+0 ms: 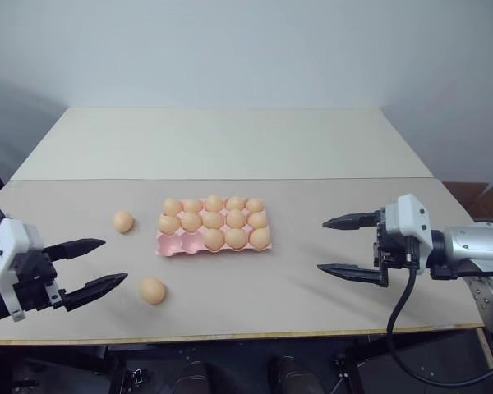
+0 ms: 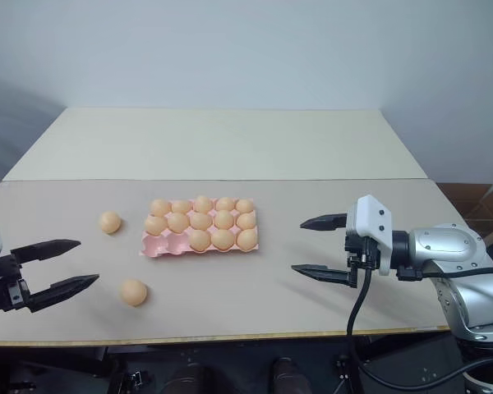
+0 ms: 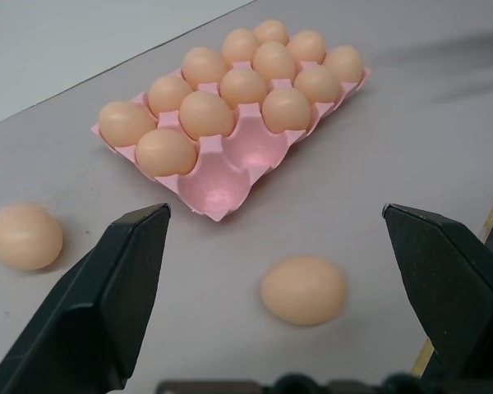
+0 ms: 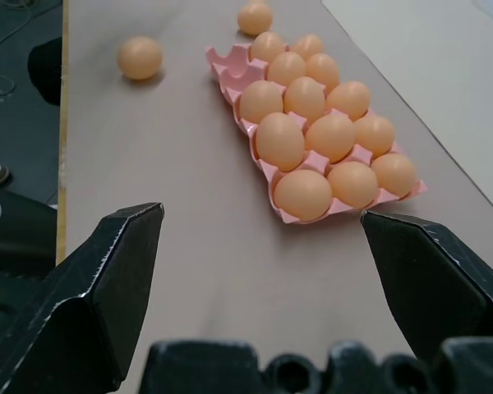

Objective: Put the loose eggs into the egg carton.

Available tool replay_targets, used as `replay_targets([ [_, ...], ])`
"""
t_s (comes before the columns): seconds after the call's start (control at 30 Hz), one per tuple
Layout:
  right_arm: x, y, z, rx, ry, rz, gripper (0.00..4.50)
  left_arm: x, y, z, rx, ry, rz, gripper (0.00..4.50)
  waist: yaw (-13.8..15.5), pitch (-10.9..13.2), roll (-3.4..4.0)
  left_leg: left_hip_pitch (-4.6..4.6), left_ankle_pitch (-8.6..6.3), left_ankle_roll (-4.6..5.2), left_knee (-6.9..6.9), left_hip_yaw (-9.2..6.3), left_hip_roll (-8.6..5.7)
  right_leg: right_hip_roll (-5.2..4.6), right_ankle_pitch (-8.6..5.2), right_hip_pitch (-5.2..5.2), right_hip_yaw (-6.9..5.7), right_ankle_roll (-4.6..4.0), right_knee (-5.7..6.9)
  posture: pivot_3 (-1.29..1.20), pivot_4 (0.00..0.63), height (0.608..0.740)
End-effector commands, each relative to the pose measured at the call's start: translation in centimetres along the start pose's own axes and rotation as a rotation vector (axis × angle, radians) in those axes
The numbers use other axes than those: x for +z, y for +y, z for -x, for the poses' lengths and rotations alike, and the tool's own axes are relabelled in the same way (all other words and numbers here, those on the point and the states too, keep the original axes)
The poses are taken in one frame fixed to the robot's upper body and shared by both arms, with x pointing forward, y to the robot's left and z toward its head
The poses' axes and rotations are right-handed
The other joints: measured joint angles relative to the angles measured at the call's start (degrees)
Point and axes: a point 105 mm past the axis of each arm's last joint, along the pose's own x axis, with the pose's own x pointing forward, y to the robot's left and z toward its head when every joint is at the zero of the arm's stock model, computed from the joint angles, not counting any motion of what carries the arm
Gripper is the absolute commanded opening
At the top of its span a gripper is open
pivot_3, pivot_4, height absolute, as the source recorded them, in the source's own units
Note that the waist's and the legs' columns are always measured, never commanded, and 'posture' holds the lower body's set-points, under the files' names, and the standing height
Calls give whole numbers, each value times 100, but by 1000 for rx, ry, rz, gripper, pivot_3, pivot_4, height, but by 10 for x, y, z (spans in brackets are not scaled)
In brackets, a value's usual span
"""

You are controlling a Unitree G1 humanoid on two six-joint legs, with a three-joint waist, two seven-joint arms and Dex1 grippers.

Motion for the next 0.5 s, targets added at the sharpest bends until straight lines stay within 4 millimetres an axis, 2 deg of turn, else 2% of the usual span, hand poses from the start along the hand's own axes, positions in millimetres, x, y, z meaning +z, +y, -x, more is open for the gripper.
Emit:
replay_targets([
  [0.03, 11, 2, 5, -7, -18, 57, 4465, -4, -7, -1, -37, 54, -53, 4500, 2, 0, 0, 0, 0, 1, 0, 0, -1, 0, 0, 1, 0, 0, -3, 0, 150, 740],
  [0.2, 14, 1, 3, -8, -28, 61, 4465, -26, -18, -15, -97, 135, -91, 4500, 16, 0, 0, 0, 9, 17, 0, 2, -2, -2, 0, 1, 2, 1, -3, 0, 150, 740],
  [0.5, 18, 3, -2, -2, -47, 76, 4465, -59, -17, -53, -135, 198, -201, 4500, 114, 0, 0, 0, -1, 1, 1, 2, -2, -1, 1, 2, 2, 1, -2, 0, 150, 740],
])
